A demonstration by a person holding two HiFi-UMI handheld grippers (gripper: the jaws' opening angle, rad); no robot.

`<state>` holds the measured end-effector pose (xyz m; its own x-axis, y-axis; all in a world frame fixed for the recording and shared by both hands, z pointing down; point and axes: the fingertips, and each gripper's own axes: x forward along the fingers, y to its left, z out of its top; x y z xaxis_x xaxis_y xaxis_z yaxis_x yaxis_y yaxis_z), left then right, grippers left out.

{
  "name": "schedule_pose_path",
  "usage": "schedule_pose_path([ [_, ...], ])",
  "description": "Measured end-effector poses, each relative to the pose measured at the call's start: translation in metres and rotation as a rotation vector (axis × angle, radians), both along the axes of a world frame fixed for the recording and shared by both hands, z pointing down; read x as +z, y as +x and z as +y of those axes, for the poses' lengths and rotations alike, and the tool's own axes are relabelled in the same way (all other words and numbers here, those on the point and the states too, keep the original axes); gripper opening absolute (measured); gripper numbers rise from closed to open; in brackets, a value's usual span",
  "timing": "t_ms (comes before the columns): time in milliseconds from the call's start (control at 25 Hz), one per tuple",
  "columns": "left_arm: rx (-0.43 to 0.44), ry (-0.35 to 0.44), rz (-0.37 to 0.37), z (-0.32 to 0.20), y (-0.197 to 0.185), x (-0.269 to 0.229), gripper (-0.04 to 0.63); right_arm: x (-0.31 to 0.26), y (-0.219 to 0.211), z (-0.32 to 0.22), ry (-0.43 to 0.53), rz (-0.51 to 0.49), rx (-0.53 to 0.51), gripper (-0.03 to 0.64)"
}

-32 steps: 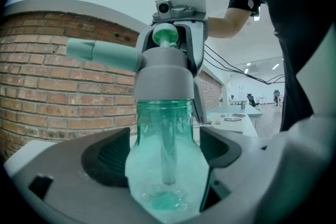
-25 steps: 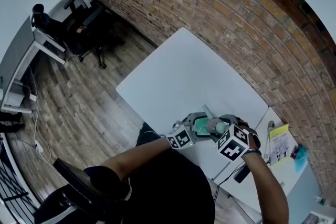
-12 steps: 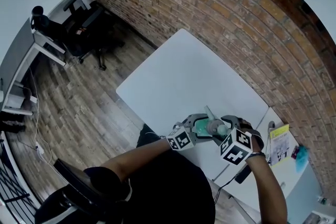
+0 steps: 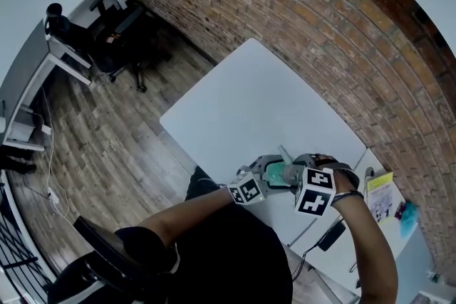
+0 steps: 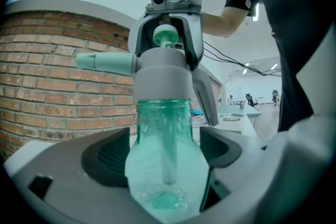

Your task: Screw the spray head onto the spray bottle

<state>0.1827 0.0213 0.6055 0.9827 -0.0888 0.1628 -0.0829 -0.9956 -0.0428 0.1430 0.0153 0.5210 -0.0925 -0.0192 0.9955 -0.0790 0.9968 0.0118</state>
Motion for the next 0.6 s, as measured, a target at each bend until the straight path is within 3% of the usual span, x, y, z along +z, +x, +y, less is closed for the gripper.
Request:
schedule_pose_path([
  [160,-0.005,0.001,0.002,-0.0003,-0.0015,-0.0013,0.402,0.0016,-0.0023,-0.0022,0.013,0.016,-0.007,0.275],
  [240,-0.008,0.002,0.003,-0.0003,-0.0023,-0.0010,0.402,0.0022,-0.0032,-0.0032,0.011,0.009,0.036,0.275],
  [400,-0.008,0.002,0.004,0.0006,-0.0019,-0.0001,0.402,0.0008,-0.0029,-0.0051,0.014,-0.063,0.245,0.275],
  [600,-0.013,0.003,0.006,0.0009,-0.0037,-0.0001,0.402,-0.0011,-0.0031,-0.0103,0.113,-0.142,0.475,0.275],
])
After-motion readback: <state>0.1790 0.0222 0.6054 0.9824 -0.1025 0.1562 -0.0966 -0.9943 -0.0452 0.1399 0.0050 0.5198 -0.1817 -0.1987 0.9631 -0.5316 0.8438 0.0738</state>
